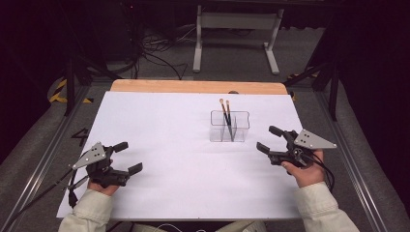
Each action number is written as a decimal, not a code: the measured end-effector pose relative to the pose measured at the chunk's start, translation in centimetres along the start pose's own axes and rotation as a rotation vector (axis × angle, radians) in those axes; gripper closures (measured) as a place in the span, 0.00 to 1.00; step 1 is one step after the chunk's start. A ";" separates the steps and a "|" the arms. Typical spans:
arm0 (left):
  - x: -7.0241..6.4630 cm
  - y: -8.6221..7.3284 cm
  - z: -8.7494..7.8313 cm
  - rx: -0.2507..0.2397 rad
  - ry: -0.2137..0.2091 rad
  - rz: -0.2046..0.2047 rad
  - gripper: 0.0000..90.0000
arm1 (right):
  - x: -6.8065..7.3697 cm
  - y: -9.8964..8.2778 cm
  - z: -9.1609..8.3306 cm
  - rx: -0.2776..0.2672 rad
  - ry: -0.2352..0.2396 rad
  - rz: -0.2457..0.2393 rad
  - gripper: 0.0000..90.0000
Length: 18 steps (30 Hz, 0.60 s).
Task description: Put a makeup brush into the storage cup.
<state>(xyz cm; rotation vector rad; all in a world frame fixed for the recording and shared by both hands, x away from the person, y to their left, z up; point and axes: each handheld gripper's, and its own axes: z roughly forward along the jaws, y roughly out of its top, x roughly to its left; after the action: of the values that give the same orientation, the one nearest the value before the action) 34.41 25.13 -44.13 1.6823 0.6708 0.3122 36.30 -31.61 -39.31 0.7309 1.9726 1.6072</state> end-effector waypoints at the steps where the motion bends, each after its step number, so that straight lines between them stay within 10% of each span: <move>1: 0.0 0.0 0.0 -0.004 -0.003 0.000 0.00 | 0.1 -0.2 0.0 0.000 0.000 -0.004 0.25; 18: 0.1 -0.3 -0.2 -0.033 -0.029 -0.015 0.00 | 1.5 -3.4 0.3 0.014 0.038 -0.021 0.25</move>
<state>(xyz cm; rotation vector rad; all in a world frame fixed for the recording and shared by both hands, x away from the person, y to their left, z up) 34.34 25.36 -44.35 1.6469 0.6535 0.2855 35.00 -30.93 -42.75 0.6873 2.0143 1.6078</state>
